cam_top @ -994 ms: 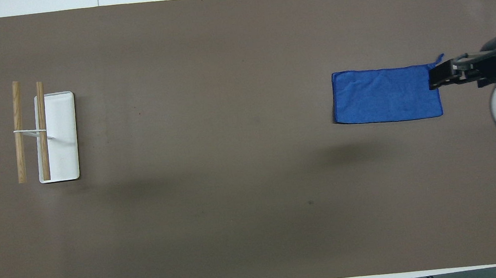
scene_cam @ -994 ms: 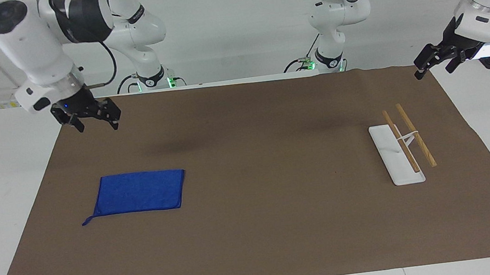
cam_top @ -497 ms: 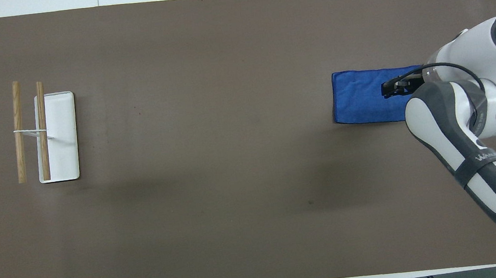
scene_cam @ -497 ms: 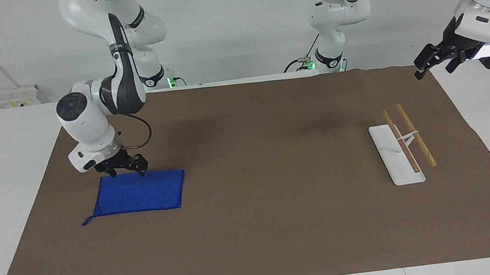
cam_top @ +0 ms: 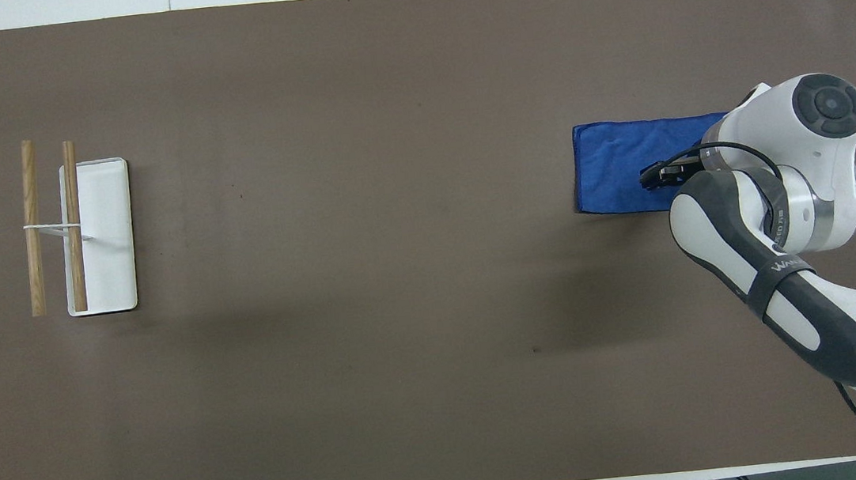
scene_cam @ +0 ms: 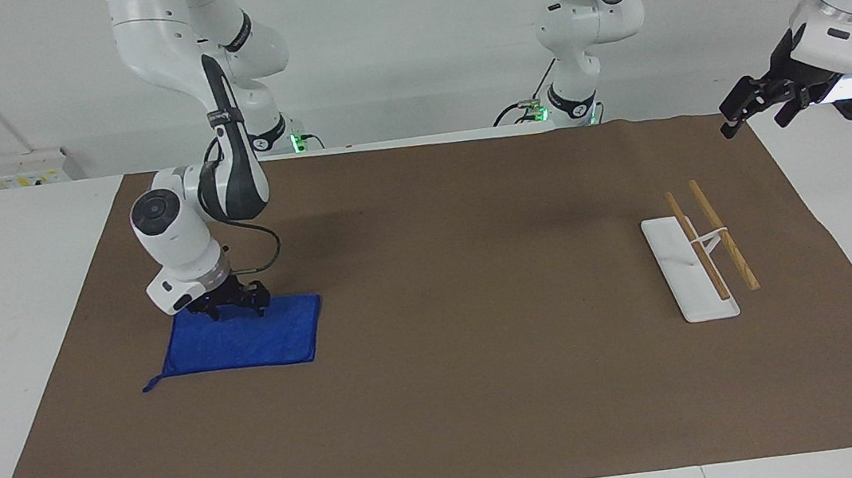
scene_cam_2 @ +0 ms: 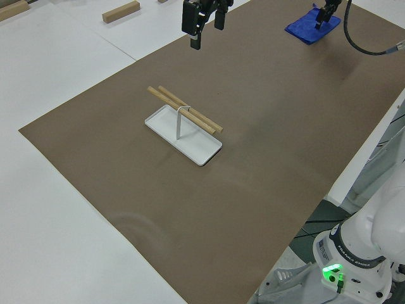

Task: Right arm passes towel to left arm to hang
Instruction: 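Lower the right gripper onto the blue towel and close on it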

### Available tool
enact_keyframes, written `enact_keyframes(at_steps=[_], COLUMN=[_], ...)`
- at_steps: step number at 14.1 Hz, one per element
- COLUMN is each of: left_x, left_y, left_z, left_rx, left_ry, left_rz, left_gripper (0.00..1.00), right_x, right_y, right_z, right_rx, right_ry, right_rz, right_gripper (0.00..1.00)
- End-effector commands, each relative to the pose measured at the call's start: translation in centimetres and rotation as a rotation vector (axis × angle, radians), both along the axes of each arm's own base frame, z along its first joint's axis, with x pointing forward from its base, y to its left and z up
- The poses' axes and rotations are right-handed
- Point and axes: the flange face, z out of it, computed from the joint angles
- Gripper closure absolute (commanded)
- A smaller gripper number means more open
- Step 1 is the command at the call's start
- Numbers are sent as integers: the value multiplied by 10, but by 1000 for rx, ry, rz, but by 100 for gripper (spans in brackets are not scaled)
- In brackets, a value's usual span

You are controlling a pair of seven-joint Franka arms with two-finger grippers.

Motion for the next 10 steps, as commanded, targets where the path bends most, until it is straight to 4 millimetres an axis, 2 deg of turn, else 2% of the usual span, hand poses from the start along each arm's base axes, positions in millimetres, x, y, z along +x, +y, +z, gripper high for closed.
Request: enact_keyframes(at_steps=[1,3,5,7,9,10], left_x=[-2,-2,-2,-2,-2,-1], left_y=[2,2,2,2,2,-6], left_z=[1,1,1,1,1,2], left_rx=[-9,-9,-9,-9,-9,-8], left_ry=[12,12,12,12,10,7], left_rz=[15,15,15,15,15,4], left_gripper=[0,0,0,0,0,0], right_x=[0,-2,-5,-9,-9,-9], right_y=[-8,-7,-8,-10,-9,-8], right_z=[0,-1,-4,-7,-7,-7], right_rx=[14,14,16,17,17,17], right_ry=[-9,-6,3,11,12,12], right_rz=[45,50,56,69,74,74], right_gripper=[10,16,29,31,47,58])
